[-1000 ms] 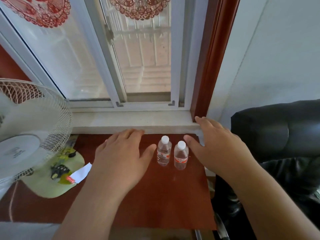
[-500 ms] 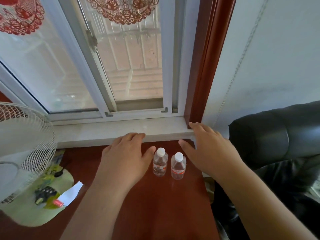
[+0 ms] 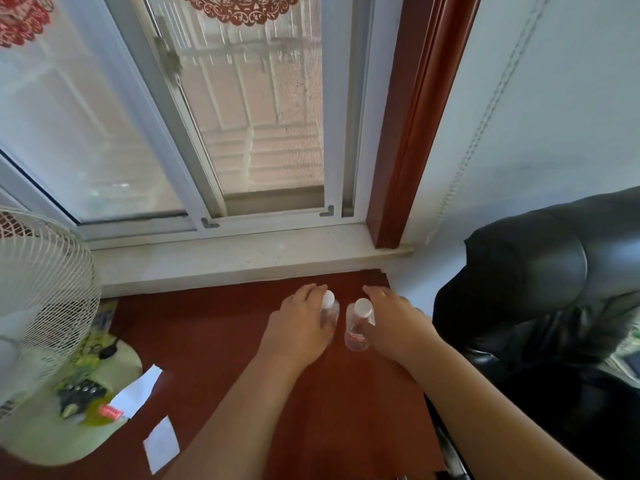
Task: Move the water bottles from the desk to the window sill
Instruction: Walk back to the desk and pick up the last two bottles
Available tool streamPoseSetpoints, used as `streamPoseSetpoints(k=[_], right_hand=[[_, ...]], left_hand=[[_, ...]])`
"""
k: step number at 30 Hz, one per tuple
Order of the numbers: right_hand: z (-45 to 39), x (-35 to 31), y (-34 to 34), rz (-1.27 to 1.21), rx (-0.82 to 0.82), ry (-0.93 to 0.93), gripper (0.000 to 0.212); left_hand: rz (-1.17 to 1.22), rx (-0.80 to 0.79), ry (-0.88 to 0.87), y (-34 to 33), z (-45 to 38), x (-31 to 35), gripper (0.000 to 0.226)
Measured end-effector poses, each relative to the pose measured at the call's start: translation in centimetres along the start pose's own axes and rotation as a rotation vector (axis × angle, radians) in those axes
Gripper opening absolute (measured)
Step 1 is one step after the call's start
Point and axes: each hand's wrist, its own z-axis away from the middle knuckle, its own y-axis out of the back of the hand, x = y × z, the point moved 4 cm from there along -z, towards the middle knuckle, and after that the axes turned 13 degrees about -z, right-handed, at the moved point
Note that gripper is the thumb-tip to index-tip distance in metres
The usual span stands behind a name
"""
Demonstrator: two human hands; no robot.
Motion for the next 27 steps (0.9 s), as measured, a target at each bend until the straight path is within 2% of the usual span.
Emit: streamPoseSetpoints(k=[6, 9, 11, 16, 20, 27], right_hand=[[-1.0, 1.6, -2.3, -0.105, -0.042, -0.062, 0.063], [-1.1, 1.6, -3.1, -0.185, -0.02, -0.058, 0.042], [-1.1, 1.5, -3.7, -0.209, -0.01, -0.038, 0.037], [-1.1, 1.3, -4.3, -0.201, -0.001, -0.003, 0.038], [-0.7, 1.5, -4.3, -0.19, 0.009, 0.015, 0.037], [0.0, 1.9, -4.4, -0.178, 0.028, 0.089, 0.033]], left_hand=[[-0.006, 0.002, 0.005, -2.2, -1.4, 0.1, 0.061], [-0.015, -0.01, 0.029, -2.9, -1.8, 0.1, 0.06], [0.0, 0.002, 0.039, -3.2, -1.8, 0.1, 0.054], [-0.003, 0.071, 0.027, -3.2, -1.8, -0.3, 0.031], [-0.05, 0.088, 0.041, -3.0, -0.6, -0.9, 0.027], [0.008, 0.119, 0.055, -3.9, 2.1, -2.5, 0.022]])
